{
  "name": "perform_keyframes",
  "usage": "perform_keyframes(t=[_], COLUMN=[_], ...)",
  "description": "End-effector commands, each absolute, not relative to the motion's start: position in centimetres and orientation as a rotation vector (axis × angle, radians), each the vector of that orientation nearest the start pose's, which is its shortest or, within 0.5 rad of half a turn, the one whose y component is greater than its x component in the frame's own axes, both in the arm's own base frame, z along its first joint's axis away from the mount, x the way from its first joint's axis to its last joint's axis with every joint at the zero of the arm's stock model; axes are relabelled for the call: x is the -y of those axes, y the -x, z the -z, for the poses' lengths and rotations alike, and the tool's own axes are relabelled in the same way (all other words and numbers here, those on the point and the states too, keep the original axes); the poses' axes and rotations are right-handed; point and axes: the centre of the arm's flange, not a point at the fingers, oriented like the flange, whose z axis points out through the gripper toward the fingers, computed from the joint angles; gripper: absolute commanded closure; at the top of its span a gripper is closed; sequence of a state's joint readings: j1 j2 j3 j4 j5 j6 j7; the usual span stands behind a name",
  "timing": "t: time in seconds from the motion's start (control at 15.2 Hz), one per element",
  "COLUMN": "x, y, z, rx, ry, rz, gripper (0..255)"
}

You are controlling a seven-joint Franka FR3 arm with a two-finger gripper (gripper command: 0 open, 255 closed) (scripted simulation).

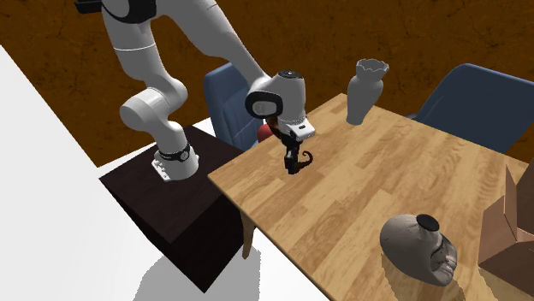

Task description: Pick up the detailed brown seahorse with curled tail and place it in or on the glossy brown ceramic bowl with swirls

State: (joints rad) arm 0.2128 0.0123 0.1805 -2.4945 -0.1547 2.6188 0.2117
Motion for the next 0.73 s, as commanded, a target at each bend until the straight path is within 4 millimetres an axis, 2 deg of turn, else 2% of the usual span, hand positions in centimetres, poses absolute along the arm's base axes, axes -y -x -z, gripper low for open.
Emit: perform_keyframes(t=[0.0,0.66], x=[-18.7,-18.7], y=[-44.1,-44.1], z=[-30.4,-35.6], rx=[0.493,0.493], ry=[3.141,3.141], rz=[0.209,0.209], gripper=[255,255])
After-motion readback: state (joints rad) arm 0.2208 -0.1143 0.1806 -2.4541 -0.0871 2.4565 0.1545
